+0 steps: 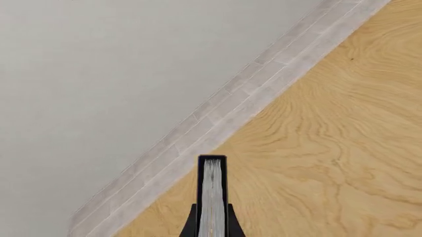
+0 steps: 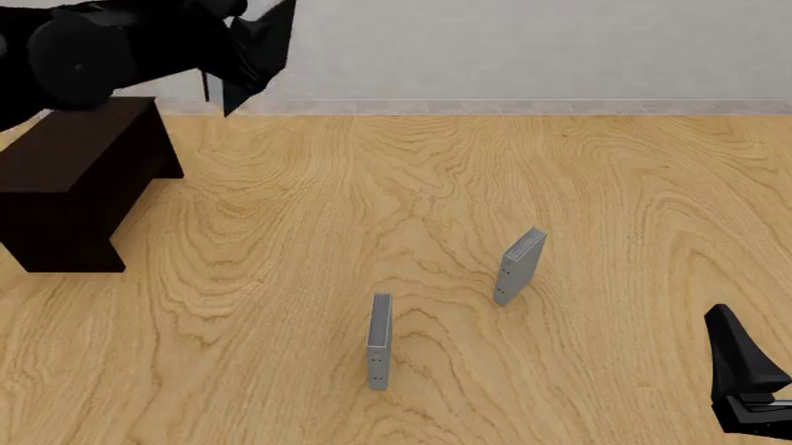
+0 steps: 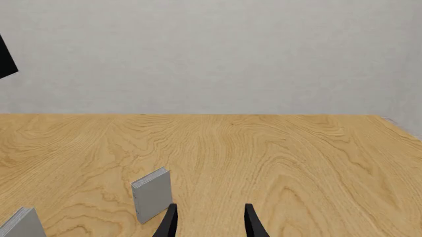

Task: Pick up the book in the middle and place it on the cabinet shelf.

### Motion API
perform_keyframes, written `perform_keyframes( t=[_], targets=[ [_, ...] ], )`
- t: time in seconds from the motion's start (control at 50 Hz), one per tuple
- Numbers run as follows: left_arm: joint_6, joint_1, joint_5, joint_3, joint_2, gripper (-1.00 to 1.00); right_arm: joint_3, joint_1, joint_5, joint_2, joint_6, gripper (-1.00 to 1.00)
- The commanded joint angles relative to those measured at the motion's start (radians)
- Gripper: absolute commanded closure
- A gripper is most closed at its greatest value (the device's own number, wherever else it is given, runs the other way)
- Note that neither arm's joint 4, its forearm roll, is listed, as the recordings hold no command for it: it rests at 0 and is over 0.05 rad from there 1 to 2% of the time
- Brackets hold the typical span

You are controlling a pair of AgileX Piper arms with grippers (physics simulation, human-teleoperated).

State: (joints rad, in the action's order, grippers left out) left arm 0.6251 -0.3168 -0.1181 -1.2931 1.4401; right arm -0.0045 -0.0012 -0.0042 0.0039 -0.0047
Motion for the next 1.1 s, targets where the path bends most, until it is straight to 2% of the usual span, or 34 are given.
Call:
perform_keyframes(
  t=[0.02,0.36,0.68,0.74,0.78,0.82,1.0,1.1],
  targets=[
    [0.044,0.055,-0.047,-0.073,-0.027,1.00,0.000,0.000,0.000,0.000,0.000,-1.00],
    [0.066,0.139,-0.064,-0.109,-0.069,1.00,0.000,0.000,0.000,0.000,0.000,-1.00],
    [0.090,0.211,-0.046,-0.101,-0.096,1.00,0.000,0.000,0.000,0.000,0.000,-1.00],
    [0.102,0.223,-0.038,-0.093,-0.097,1.00,0.000,0.000,0.000,0.000,0.000,-1.00],
    [0.146,0.248,0.004,-0.062,-0.096,1.00,0.000,0.000,0.000,0.000,0.000,-1.00],
    [0.128,0.244,-0.011,-0.067,-0.095,1.00,0.000,0.000,0.000,0.000,0.000,-1.00],
    [0.158,0.278,0.035,-0.014,-0.103,1.00,0.000,0.000,0.000,0.000,0.000,-1.00],
    [0.152,0.295,0.026,-0.023,-0.119,1.00,0.000,0.000,0.000,0.000,0.000,-1.00]
  ],
)
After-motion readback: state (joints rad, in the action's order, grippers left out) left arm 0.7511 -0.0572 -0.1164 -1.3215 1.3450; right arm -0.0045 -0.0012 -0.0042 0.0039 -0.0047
